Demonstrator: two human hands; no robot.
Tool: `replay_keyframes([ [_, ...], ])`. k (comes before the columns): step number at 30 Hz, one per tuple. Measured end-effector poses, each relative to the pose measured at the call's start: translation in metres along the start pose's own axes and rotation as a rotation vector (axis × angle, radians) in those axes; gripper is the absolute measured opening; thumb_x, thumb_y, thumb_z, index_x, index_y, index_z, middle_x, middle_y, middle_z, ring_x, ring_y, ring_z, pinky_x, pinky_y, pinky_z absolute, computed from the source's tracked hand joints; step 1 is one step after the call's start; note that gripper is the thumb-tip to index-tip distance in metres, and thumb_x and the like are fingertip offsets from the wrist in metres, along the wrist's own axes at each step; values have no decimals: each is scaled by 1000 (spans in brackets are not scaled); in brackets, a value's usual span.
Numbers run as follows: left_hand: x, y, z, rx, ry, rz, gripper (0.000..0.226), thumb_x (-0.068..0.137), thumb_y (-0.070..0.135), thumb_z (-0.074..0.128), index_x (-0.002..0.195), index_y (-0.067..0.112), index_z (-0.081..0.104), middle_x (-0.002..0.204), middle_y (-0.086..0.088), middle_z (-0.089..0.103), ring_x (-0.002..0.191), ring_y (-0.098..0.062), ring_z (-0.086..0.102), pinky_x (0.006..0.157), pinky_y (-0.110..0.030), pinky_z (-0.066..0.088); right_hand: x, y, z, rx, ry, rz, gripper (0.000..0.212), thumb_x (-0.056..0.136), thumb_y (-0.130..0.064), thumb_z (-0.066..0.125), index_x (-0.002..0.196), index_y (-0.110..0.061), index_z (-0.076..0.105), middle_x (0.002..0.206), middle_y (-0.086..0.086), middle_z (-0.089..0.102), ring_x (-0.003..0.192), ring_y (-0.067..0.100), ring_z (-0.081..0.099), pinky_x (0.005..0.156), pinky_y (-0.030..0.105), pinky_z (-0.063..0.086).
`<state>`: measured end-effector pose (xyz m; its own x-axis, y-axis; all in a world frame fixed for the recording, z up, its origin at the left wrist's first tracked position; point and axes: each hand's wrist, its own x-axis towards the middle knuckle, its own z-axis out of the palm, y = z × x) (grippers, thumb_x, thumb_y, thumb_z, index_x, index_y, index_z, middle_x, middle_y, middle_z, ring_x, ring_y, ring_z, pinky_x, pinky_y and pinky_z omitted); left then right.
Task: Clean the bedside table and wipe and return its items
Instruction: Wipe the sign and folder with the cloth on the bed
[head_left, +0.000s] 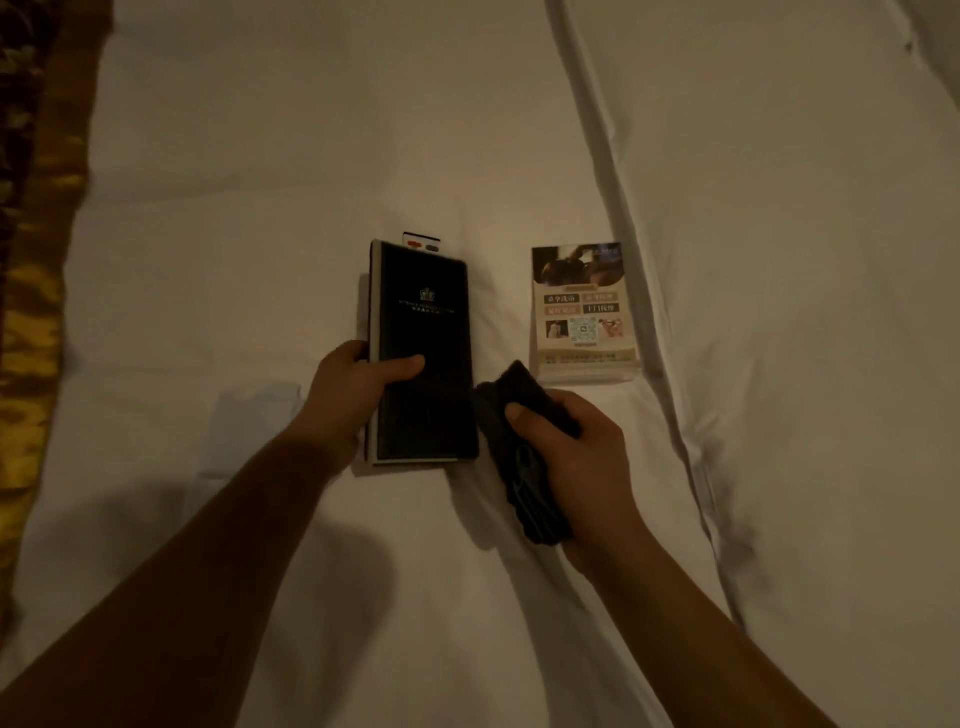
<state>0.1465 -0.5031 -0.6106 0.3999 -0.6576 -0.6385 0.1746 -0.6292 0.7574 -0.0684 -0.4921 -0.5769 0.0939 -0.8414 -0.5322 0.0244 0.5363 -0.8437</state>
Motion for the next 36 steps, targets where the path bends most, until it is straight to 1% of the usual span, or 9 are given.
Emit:
replay_keyframes([
  [5,-38,-14,15,-317,-107,44,29,88,10,68,117,15,65,105,-13,76,90,-29,76,66,-36,61,-9,2,18,-399,-194,-360,16,89,-24,69,104,-29,69,98,-5,67,91,6,64,83,23,54],
  [10,-67,-29,15,-330,-128,83,41,93,38,60,130,20,60,116,-13,73,104,-32,72,82,-47,59,-14,16,13,-953,-243,-754,42,87,-52,57,122,-29,62,105,-4,52,83,8,56,67,20,50],
  [14,-88,-34,22,-259,-103,10,63,79,62,55,125,20,63,113,-8,75,98,-26,75,79,-44,62,20,-5,8,-986,-37,-634,34,92,-46,59,119,-26,64,98,-3,54,84,15,59,63,22,39],
  [16,-97,-37,26,-242,-103,-47,61,76,69,49,111,24,70,98,-1,79,83,-17,77,62,-31,62,32,-14,2,-954,85,-530,30,93,-44,58,118,-28,64,102,-1,59,90,12,57,60,19,30],
  [19,-106,-41,32,-327,-136,-127,57,72,70,46,89,25,77,80,-2,79,68,-18,76,47,-25,57,1,-5,7,-964,-4,-615,28,91,-44,58,118,-36,62,105,-6,61,86,5,53,67,5,29],
  [22,-110,-45,38,-324,-172,-108,54,68,68,50,83,25,81,82,-6,79,68,-20,76,48,-26,57,-28,3,17,-967,-174,-692,27,90,-41,57,116,-36,64,101,-6,56,80,8,57,70,15,46],
  [29,-111,-64,37,-114,-156,152,43,96,53,42,93,27,75,87,-2,77,77,-12,74,62,-16,55,44,-27,0,-805,103,-457,22,92,-30,64,110,-20,70,100,4,66,85,14,62,72,33,53],
  [33,-112,-74,41,-73,-168,118,35,107,30,36,108,18,69,94,1,77,84,-12,74,64,-17,55,3,-4,21,-808,-185,-564,22,87,-35,67,108,-31,71,95,-13,63,81,-8,53,72,5,41],
  [36,-115,-82,41,-53,-186,89,29,105,32,43,111,22,69,97,6,78,87,-9,74,68,-17,57,26,-4,24,-891,-152,-565,25,90,-36,64,111,-27,71,99,-1,68,88,12,62,73,28,51],
])
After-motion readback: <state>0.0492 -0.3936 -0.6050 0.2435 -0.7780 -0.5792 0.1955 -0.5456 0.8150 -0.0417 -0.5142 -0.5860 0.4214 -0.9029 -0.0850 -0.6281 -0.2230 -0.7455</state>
